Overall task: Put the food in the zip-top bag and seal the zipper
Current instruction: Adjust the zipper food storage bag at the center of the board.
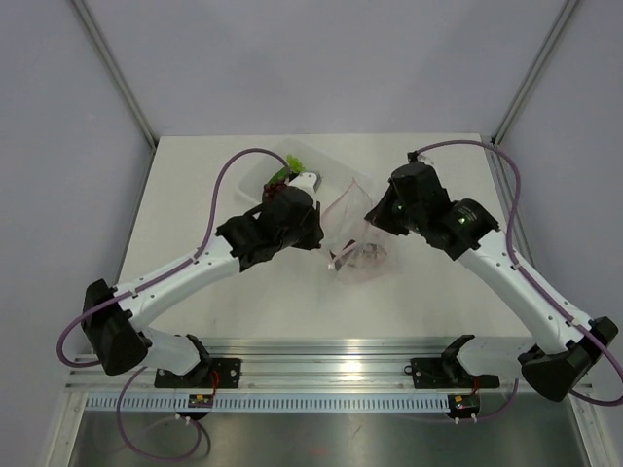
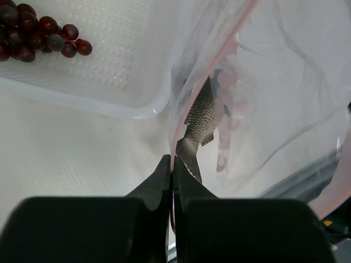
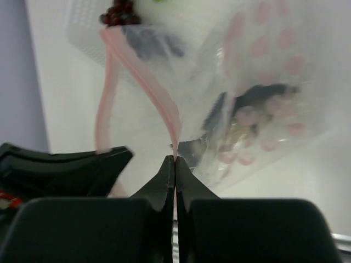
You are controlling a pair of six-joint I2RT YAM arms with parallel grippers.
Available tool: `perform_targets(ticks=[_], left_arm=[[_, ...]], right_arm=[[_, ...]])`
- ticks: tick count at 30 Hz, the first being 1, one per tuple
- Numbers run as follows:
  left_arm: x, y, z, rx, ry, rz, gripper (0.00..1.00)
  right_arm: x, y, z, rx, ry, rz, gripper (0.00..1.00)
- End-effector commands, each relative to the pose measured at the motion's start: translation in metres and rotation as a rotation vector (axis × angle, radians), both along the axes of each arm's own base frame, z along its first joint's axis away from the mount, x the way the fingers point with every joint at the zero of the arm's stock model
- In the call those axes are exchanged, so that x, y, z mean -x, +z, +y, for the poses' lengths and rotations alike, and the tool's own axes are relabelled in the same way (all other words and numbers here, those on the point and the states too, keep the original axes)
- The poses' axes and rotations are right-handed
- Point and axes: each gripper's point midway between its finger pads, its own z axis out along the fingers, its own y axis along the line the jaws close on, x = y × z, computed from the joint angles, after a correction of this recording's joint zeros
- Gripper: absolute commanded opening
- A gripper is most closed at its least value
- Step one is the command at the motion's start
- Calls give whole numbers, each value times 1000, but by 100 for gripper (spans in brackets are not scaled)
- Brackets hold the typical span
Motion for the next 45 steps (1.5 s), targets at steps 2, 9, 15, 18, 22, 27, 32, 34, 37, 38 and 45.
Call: perform_targets(ticks=[2,9,15,18,22,27,32,34,37,38,45], left_arm=[[0,95,-12,126,-94,-144,0],[38,166,-32,239,-313,-108,0],[32,106,-67,190,-387,51,0],[14,52,-81,95,-374,116,0],[5,41,-92,88,-390,144,0],[7,83,-107,182,-455,90,0],[24,124,-103,247,-509,65,0],[32,140,-97,278,-518,52,0],[43,148,-96,306,-557,65,0],[44,146,-96,306,-561,70,0],[21,96,-94,261,-554,161,0]], right_arm=[[-2,50,-108,448,-198,-114,0],[18,99,-137,532,-196,-158,0],[18,31,-135,632,-135,-17,0],[11,-3,-134,661,-123,60,0],[6,17,-143,642,-184,-2,0],[2,74,-153,618,-239,-116,0],[3,82,-145,593,-195,-119,0],[4,86,-143,572,-191,-127,0],[10,97,-143,542,-186,-146,0],[9,98,-142,537,-185,-150,0],[-8,61,-129,592,-144,-70,0]])
